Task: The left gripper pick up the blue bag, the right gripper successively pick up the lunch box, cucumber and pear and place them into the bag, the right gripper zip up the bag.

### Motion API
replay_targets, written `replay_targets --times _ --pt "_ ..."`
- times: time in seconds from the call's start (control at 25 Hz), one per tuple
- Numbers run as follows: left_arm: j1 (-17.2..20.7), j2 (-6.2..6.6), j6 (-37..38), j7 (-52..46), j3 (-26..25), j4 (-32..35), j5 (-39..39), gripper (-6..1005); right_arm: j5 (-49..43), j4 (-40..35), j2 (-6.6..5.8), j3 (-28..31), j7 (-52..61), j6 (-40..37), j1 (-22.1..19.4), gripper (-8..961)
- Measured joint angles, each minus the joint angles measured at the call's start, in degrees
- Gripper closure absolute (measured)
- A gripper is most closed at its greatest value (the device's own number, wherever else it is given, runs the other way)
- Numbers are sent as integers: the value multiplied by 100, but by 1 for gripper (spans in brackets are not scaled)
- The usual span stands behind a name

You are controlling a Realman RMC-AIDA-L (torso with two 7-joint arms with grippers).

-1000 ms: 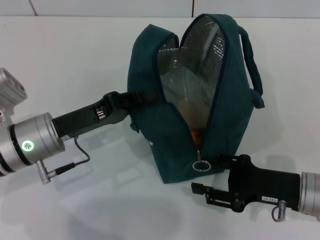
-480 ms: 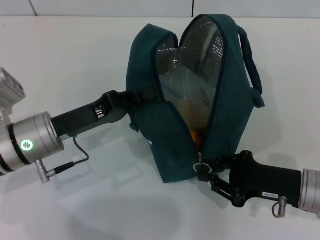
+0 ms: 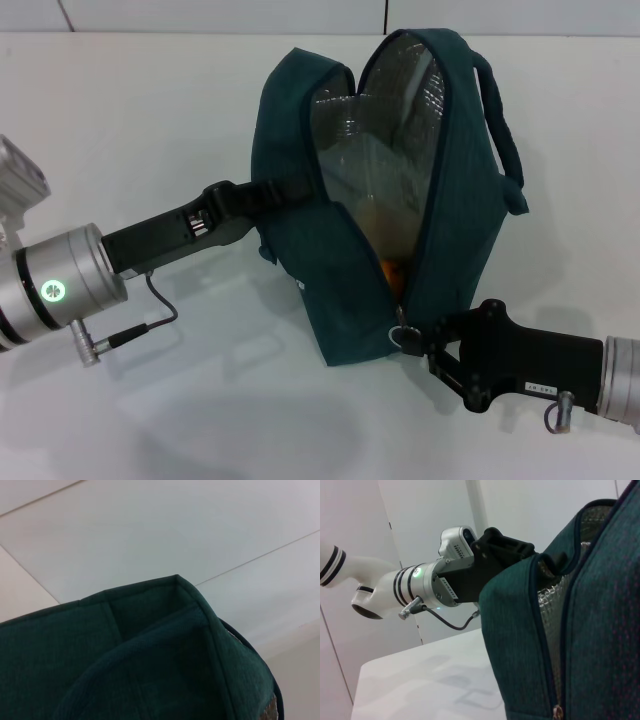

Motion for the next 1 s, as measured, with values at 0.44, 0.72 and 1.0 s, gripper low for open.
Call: replay_targets --times 0.44,0.72,1.0 --pt "107 2 0 8 -20 1 -13 963 2 26 -42 457 -398 -707 -325 945" --pt "68 1 13 58 10 13 11 956 14 23 -50 754 -518 -1224 -360 943" --pt "60 5 31 142 14 34 -3 944 219 -79 -42 759 -521 -1297 -211 941"
